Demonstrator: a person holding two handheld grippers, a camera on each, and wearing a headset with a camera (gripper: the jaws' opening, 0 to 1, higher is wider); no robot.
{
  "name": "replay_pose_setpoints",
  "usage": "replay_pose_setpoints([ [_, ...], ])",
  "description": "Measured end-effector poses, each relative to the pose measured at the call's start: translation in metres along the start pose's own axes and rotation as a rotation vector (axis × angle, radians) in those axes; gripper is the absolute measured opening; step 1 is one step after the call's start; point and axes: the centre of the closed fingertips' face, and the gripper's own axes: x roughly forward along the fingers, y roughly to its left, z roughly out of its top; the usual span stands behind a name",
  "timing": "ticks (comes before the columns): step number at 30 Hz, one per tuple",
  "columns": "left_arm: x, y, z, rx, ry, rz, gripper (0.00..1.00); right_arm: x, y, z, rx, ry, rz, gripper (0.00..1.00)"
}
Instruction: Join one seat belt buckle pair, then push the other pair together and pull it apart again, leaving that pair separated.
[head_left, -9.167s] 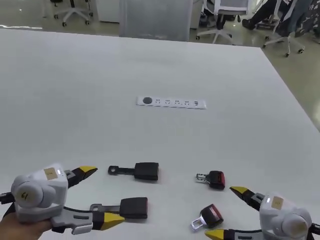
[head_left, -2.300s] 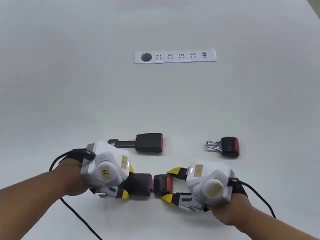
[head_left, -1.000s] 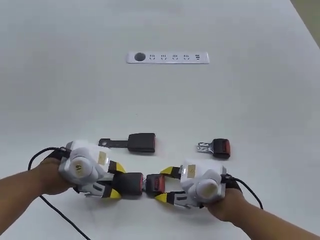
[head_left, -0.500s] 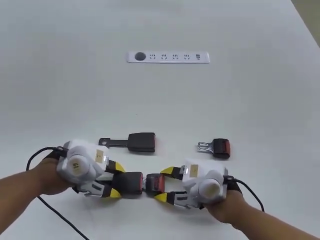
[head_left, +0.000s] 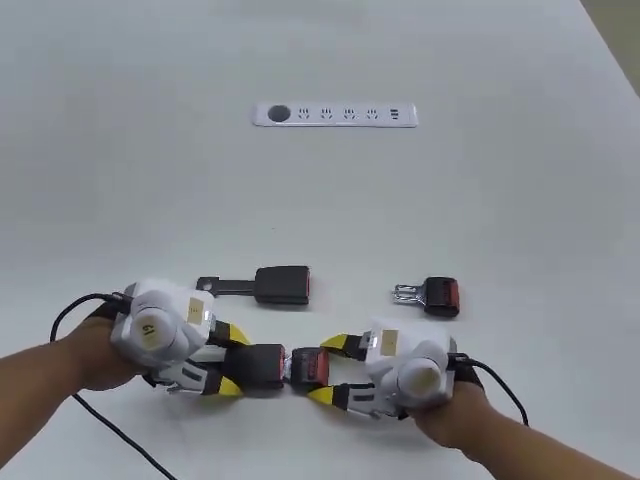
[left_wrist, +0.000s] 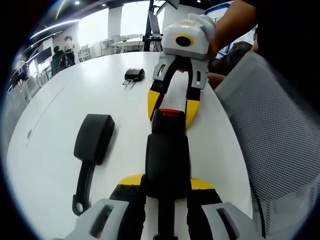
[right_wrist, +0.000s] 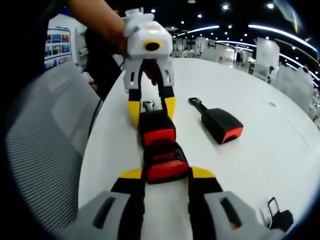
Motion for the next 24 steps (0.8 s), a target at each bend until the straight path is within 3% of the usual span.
replay_pose_setpoints([
  [11, 0.000, -0.001, 0.001, -0.006, 0.005, 0.000, 0.32, 0.000, 0.000, 0.000, 0.004, -0.001, -0.002, 0.32],
  [13, 0.001, -0.001, 0.002, 0.028, 0.029, 0.003, 0.33, 0.000, 0.000, 0.000, 0.000, 0.002, -0.002, 0.33],
  [14, 0.001, -0.002, 0.001, 0.042, 0.052, 0.001, 0.33, 0.000, 0.002, 0.002, 0.043, -0.002, 0.014, 0.34],
  [16, 0.002, -0.002, 0.002, 0.041, 0.086, 0.002, 0.33, 0.001, 0.001, 0.002, 0.015, 0.023, 0.014, 0.35],
  [17, 0.003, -0.002, 0.004, 0.030, 0.081, 0.004, 0.34, 0.002, 0.001, 0.003, 0.001, 0.040, 0.010, 0.35],
  [18, 0.003, -0.003, 0.005, -0.023, 0.074, 0.004, 0.35, 0.002, 0.002, 0.005, 0.007, 0.033, 0.013, 0.35],
  [19, 0.004, -0.005, 0.012, -0.062, 0.034, -0.010, 0.38, 0.002, 0.002, 0.006, 0.009, 0.032, 0.012, 0.36],
  [20, 0.004, -0.003, 0.010, -0.064, 0.053, 0.003, 0.44, 0.001, 0.003, 0.010, 0.013, 0.015, 0.008, 0.38],
  [21, 0.004, -0.003, 0.010, -0.046, 0.061, 0.009, 0.54, 0.000, 0.004, 0.020, 0.039, -0.035, 0.010, 0.42],
  [22, 0.002, 0.005, 0.010, 0.002, 0.075, 0.068, 0.62, -0.001, 0.005, 0.023, 0.055, -0.049, 0.008, 0.51],
  [23, 0.001, 0.007, 0.016, 0.007, 0.044, 0.094, 0.68, -0.003, 0.005, 0.025, 0.063, -0.060, 0.005, 0.58],
  [24, 0.000, 0.005, 0.020, -0.026, 0.020, 0.092, 0.72, -0.006, 0.007, 0.026, 0.081, -0.068, 0.007, 0.64],
])
